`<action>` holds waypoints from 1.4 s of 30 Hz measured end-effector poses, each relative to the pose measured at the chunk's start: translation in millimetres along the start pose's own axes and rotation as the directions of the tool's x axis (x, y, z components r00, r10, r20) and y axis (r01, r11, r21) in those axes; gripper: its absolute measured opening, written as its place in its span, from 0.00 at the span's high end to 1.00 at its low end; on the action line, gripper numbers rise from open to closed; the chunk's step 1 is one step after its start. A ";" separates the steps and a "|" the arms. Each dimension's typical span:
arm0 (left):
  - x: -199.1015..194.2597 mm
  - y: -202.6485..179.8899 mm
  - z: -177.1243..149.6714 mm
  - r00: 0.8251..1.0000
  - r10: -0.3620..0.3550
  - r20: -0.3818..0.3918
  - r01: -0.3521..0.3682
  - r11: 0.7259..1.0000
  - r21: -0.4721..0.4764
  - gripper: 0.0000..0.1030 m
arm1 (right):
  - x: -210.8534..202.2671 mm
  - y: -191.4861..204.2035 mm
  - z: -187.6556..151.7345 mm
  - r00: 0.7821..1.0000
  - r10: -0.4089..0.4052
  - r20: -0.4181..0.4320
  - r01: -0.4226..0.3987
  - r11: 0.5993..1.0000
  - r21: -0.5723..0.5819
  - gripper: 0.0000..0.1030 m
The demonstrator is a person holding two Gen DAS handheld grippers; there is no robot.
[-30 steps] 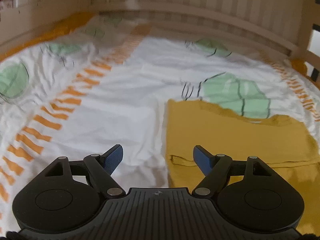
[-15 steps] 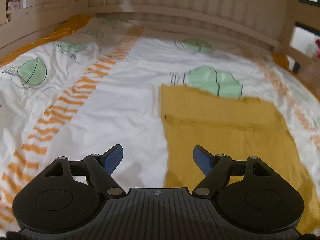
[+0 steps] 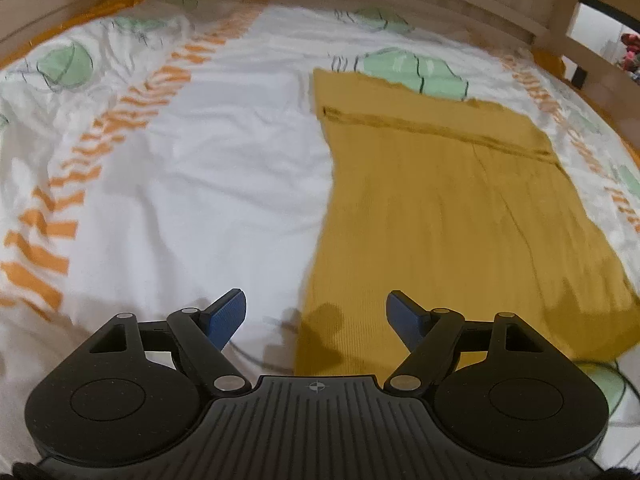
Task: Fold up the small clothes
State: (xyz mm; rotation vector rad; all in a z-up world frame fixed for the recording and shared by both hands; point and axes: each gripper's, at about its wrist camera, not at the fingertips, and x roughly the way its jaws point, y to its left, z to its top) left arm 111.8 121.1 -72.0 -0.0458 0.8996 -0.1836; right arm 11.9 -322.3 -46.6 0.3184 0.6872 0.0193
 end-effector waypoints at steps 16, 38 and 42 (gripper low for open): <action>20.6 -7.0 -26.7 0.997 -0.038 -0.067 0.040 0.998 0.040 0.26 | 6.3 12.9 -19.2 1.000 -0.008 -0.004 0.008 0.995 -0.098 0.01; 19.4 -5.3 -26.8 0.994 -0.102 -0.046 0.102 0.995 0.003 0.80 | 7.2 15.0 -18.7 1.000 -0.018 -0.013 0.017 0.995 -0.094 0.01; 19.5 5.6 -26.4 0.990 -0.134 -0.033 0.132 0.989 -0.068 0.91 | 5.0 12.9 -7.7 0.999 -0.002 -0.046 -0.001 0.999 -0.053 0.01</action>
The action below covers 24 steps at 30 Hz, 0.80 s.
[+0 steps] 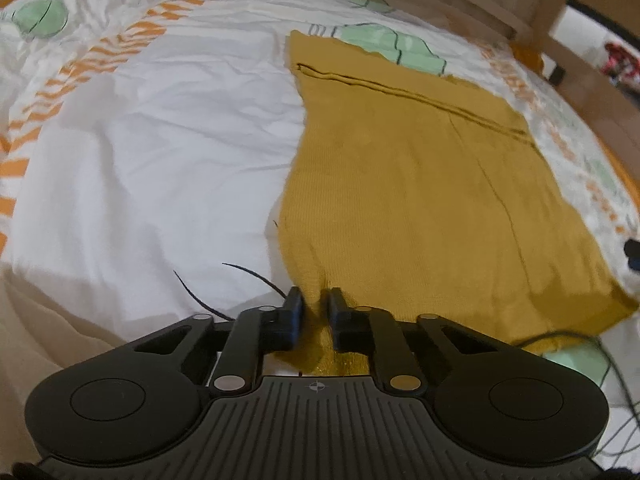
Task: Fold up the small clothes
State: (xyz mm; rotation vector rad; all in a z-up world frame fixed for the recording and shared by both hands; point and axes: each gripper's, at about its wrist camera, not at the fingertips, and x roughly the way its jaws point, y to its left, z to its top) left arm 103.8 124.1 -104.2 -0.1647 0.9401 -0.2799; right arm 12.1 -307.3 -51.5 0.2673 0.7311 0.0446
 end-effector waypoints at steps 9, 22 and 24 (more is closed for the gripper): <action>2.1 6.4 1.8 1.000 -0.025 0.007 0.025 0.999 -0.044 0.91 | 2.9 -21.7 24.4 0.985 -0.046 -0.168 0.061 0.995 0.081 0.01; 4.7 9.0 2.4 1.000 -0.025 -0.003 0.025 0.998 -0.049 0.91 | 23.3 -42.0 11.8 0.931 0.049 -0.362 0.020 0.983 0.184 0.01; 5.6 8.4 2.4 1.000 -0.021 -0.004 0.021 0.999 -0.046 0.91 | 25.5 -43.5 9.8 0.924 0.068 -0.377 0.008 0.981 0.196 0.01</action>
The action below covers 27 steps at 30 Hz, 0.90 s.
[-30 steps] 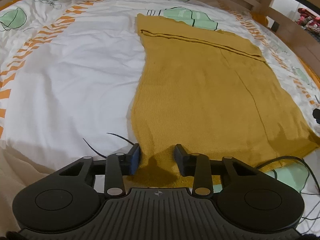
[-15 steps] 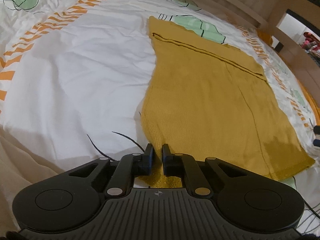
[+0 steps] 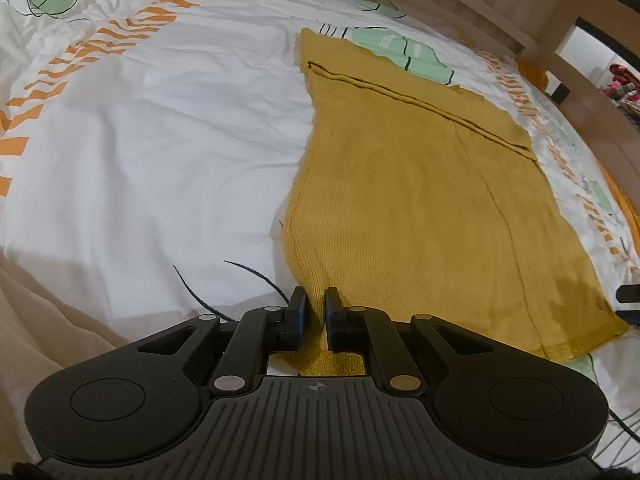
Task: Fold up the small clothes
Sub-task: 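Grasp the sweater hem with the left tool while the right tool grasps it too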
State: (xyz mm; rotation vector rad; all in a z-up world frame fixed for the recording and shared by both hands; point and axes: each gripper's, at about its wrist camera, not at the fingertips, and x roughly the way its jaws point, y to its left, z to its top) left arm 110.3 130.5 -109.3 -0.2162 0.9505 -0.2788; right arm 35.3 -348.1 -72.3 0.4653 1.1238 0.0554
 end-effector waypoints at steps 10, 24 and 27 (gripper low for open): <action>1.7 0.7 -0.2 1.000 0.003 0.000 -0.003 1.000 0.005 0.91 | 2.8 -1.4 -0.1 0.997 0.060 -0.043 -0.060 0.998 -0.005 0.05; -0.5 1.0 -1.8 1.000 -0.007 0.022 0.007 1.000 0.003 0.94 | -2.0 -9.0 -6.5 0.993 0.119 0.004 -0.119 0.992 0.047 0.81; -5.9 1.2 -0.7 0.998 -0.015 0.057 0.015 1.000 -0.006 0.95 | -10.0 -1.3 -9.2 0.991 0.118 0.063 -0.119 0.993 -0.001 0.83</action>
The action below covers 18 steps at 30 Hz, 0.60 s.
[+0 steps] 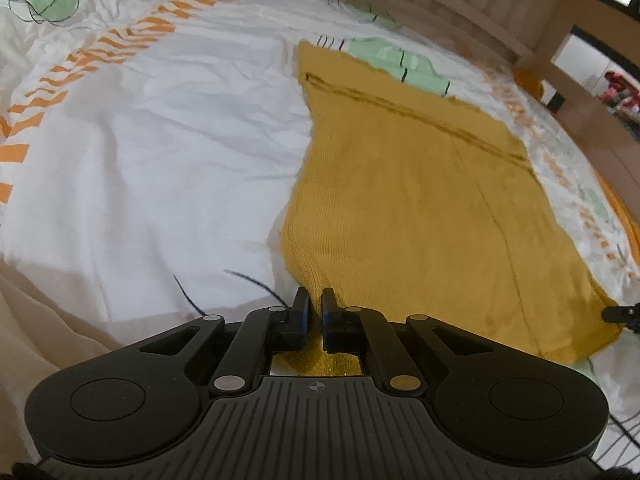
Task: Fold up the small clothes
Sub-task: 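Lift the hem with both tools and fold it toward the collar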
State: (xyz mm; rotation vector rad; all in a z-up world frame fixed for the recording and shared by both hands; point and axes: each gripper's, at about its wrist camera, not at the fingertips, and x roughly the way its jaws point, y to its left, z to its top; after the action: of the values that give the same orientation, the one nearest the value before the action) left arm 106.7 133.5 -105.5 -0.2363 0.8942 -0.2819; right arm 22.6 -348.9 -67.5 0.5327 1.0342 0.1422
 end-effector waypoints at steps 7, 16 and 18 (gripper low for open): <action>-16.4 -3.3 8.6 0.993 -0.033 0.111 0.035 0.999 -0.018 0.95 | -18.1 6.2 3.2 0.982 0.099 0.160 -0.095 0.995 -0.038 0.85; -32.1 -13.0 33.8 0.983 -0.071 0.169 0.080 0.996 -0.048 0.95 | -25.0 4.8 15.9 0.945 0.213 0.250 -0.219 0.976 -0.002 0.85; -32.6 -14.1 43.5 0.981 -0.082 0.177 0.095 0.993 -0.065 0.95 | -24.3 5.4 21.1 0.933 0.233 0.272 -0.244 0.970 0.006 0.85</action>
State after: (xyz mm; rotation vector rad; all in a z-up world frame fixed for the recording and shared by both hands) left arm 119.7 135.0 -50.9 -0.3636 0.7226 -0.3066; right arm 28.7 -360.4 -37.6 0.6940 0.7046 0.2576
